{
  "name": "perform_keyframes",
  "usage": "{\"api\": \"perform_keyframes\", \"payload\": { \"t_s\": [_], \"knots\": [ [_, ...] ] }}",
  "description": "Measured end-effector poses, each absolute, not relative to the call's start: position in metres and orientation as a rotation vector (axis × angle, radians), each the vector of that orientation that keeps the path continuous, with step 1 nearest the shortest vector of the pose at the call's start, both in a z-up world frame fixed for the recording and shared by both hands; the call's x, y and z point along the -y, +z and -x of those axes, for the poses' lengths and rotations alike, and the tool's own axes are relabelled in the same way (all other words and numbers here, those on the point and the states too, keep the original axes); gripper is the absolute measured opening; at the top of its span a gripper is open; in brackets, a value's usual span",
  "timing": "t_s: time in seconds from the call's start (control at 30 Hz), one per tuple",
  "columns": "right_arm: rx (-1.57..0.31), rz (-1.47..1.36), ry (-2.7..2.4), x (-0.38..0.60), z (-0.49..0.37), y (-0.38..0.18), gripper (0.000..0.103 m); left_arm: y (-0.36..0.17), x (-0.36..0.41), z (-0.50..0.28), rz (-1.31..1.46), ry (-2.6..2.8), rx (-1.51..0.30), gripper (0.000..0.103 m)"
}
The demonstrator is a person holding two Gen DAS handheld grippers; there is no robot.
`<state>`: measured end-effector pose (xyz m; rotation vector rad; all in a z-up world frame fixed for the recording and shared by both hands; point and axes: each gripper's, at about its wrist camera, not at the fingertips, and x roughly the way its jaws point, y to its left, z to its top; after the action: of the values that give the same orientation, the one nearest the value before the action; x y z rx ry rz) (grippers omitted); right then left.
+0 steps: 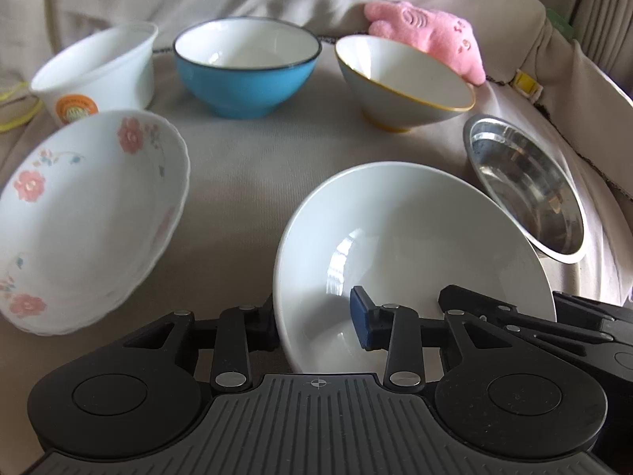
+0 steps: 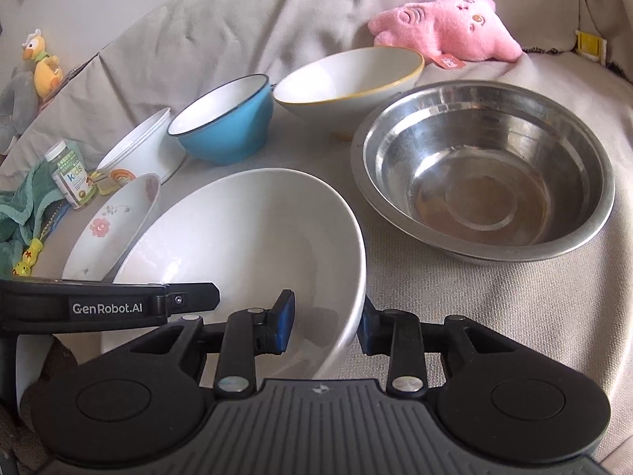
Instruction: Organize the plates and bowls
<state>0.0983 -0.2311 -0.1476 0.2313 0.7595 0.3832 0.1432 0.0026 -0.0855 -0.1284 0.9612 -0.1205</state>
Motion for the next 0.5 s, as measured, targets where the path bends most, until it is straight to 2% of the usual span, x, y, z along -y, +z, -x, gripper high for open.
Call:
{"api": "perform_keyframes", "payload": {
  "t_s": [0.27, 0.5],
  "knots": [
    [-0.692, -0.177, 0.439, 0.199, -0.089, -0.100, 0.033, -0.047, -0.051, -0.126, 0.195, -0.090, -0.848, 0.035],
    [-0.709, -0.087, 0.517, 0.129, -0.104, -0.077, 0.033, -0.042, -0.115, -0.117, 0.253, 0.005, -0.830, 0.035]
  ]
}}
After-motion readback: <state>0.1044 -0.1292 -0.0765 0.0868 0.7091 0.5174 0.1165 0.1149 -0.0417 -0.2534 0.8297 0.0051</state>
